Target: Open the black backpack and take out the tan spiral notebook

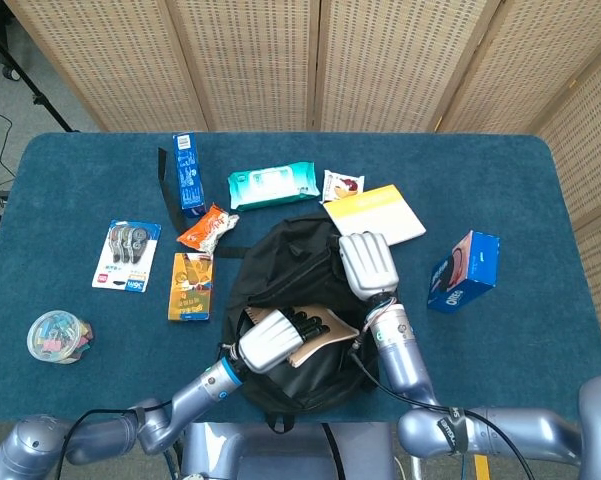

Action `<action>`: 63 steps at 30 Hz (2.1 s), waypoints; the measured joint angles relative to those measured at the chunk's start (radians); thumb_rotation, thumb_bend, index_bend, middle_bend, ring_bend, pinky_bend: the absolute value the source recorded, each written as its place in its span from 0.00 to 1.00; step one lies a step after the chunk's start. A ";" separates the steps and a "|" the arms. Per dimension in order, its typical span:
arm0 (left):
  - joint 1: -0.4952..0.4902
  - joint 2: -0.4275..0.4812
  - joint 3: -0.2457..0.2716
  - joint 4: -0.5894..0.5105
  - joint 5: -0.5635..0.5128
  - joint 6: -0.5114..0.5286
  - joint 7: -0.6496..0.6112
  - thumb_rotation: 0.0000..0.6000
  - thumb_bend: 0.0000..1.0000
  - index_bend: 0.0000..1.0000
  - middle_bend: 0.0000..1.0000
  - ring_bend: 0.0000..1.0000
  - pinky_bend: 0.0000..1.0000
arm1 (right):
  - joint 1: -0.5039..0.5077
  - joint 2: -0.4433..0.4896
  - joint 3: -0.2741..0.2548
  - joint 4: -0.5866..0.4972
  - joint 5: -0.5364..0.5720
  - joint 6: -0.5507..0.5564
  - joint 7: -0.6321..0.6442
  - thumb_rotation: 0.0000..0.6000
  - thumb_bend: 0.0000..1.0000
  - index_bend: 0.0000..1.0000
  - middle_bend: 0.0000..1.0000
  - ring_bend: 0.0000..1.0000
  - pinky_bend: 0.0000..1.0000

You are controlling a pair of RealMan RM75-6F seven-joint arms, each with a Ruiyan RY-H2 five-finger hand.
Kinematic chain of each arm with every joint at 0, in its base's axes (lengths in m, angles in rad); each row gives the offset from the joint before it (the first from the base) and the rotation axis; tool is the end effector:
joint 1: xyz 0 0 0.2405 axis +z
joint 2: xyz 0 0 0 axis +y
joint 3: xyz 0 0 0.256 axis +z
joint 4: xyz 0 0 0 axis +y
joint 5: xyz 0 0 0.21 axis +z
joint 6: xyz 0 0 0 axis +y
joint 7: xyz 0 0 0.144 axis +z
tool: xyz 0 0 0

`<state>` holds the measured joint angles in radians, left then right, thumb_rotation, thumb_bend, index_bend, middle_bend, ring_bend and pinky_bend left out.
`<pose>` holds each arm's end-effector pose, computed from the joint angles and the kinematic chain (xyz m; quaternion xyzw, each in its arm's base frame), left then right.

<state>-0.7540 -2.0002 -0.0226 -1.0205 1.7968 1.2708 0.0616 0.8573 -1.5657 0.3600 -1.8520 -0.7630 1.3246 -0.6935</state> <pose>-0.0752 0.2616 -0.1177 -0.7859 -0.1798 -0.5415 0.2384 -0.0487 -0.3361 0.0294 0.6430 -0.4093 0.4469 0.4683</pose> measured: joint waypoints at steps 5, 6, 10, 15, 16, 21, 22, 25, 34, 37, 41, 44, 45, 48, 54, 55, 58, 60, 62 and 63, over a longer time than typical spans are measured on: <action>0.013 0.050 0.004 -0.069 0.002 0.048 -0.055 1.00 0.71 0.82 0.55 0.52 0.63 | 0.006 -0.017 0.000 0.027 0.005 -0.001 0.003 1.00 0.71 0.68 0.69 0.63 0.54; 0.016 0.061 0.004 -0.087 0.002 0.056 -0.067 1.00 0.71 0.82 0.55 0.52 0.63 | 0.008 -0.021 0.000 0.032 0.006 0.000 0.003 1.00 0.71 0.68 0.69 0.63 0.54; 0.028 0.116 0.005 -0.182 -0.002 0.087 -0.117 1.00 0.71 0.82 0.55 0.52 0.63 | 0.011 -0.030 0.002 0.049 0.010 0.005 0.002 1.00 0.71 0.68 0.69 0.63 0.54; 0.041 0.180 0.005 -0.284 -0.005 0.115 -0.164 1.00 0.71 0.82 0.55 0.52 0.63 | 0.011 -0.038 0.003 0.066 0.019 0.009 0.002 1.00 0.71 0.68 0.69 0.63 0.54; 0.044 0.196 0.005 -0.307 -0.004 0.122 -0.172 1.00 0.71 0.82 0.55 0.52 0.63 | 0.010 -0.039 0.003 0.069 0.020 0.009 0.002 1.00 0.71 0.68 0.69 0.63 0.54; 0.057 0.242 0.000 -0.392 0.000 0.155 -0.204 1.00 0.71 0.82 0.55 0.52 0.63 | 0.010 -0.049 0.005 0.092 0.032 0.009 0.004 1.00 0.71 0.68 0.69 0.63 0.54; 0.060 0.255 -0.002 -0.414 0.001 0.164 -0.211 1.00 0.71 0.82 0.55 0.52 0.63 | 0.010 -0.051 0.004 0.095 0.033 0.009 0.004 1.00 0.71 0.68 0.69 0.63 0.54; 0.069 0.288 -0.014 -0.473 0.000 0.188 -0.242 1.00 0.71 0.82 0.55 0.52 0.63 | 0.008 -0.053 0.001 0.104 0.033 0.008 0.004 1.00 0.71 0.68 0.69 0.63 0.54; 0.102 0.424 -0.107 -0.614 -0.030 0.277 -0.275 1.00 0.71 0.82 0.55 0.52 0.63 | -0.001 -0.053 -0.010 0.106 0.025 0.006 0.007 1.00 0.71 0.68 0.69 0.63 0.54; 0.117 0.450 -0.134 -0.567 -0.054 0.290 -0.225 1.00 0.71 0.82 0.55 0.52 0.63 | -0.004 -0.049 -0.013 0.098 0.019 0.004 0.008 1.00 0.71 0.68 0.69 0.63 0.54; 0.136 0.470 -0.153 -0.440 -0.094 0.293 -0.180 1.00 0.71 0.82 0.55 0.52 0.63 | -0.008 -0.039 -0.016 0.081 0.010 0.002 0.009 1.00 0.71 0.68 0.69 0.63 0.54; 0.149 0.466 -0.163 -0.300 -0.134 0.284 -0.150 1.00 0.69 0.82 0.54 0.51 0.63 | -0.009 -0.037 -0.020 0.075 0.006 -0.001 0.008 1.00 0.71 0.68 0.69 0.63 0.54; 0.153 0.460 -0.166 -0.255 -0.155 0.274 -0.138 1.00 0.68 0.82 0.52 0.49 0.63 | -0.009 -0.038 -0.021 0.074 0.005 -0.002 0.008 1.00 0.71 0.68 0.69 0.63 0.54; 0.165 0.441 -0.176 -0.134 -0.260 0.197 -0.100 1.00 0.48 0.56 0.21 0.20 0.46 | -0.009 -0.041 -0.028 0.075 0.000 -0.003 0.005 1.00 0.71 0.68 0.69 0.63 0.54; 0.180 0.453 -0.197 -0.165 -0.461 -0.064 -0.061 1.00 0.00 0.00 0.00 0.00 0.07 | -0.014 -0.020 -0.050 0.053 -0.034 -0.028 0.013 1.00 0.60 0.64 0.58 0.54 0.53; 0.185 0.466 -0.201 -0.207 -0.476 -0.092 -0.070 1.00 0.00 0.00 0.00 0.00 0.06 | -0.016 -0.009 -0.058 0.047 -0.047 -0.040 0.019 1.00 0.54 0.60 0.52 0.48 0.51; 0.203 0.522 -0.207 -0.338 -0.486 -0.109 -0.125 1.00 0.00 0.00 0.00 0.00 0.02 | -0.027 0.045 -0.097 0.020 -0.121 -0.088 0.048 1.00 0.27 0.42 0.27 0.21 0.34; 0.217 0.574 -0.209 -0.424 -0.483 -0.107 -0.169 1.00 0.00 0.00 0.00 0.00 0.00 | -0.038 0.100 -0.136 -0.002 -0.191 -0.125 0.070 1.00 0.10 0.32 0.12 0.06 0.21; 0.236 0.645 -0.210 -0.518 -0.471 -0.100 -0.224 1.00 0.00 0.00 0.00 0.00 0.00 | -0.048 0.165 -0.179 -0.019 -0.268 -0.156 0.081 1.00 0.02 0.26 0.04 0.00 0.14; 0.246 0.676 -0.210 -0.553 -0.462 -0.094 -0.249 1.00 0.00 0.00 0.00 0.00 0.00 | -0.053 0.192 -0.196 -0.024 -0.303 -0.166 0.084 1.00 0.00 0.24 0.01 0.00 0.12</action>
<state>-0.5083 -1.3243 -0.2325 -1.5732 1.3346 1.1768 -0.1874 0.8047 -1.3741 0.1642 -1.8756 -1.0660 1.1583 -0.6097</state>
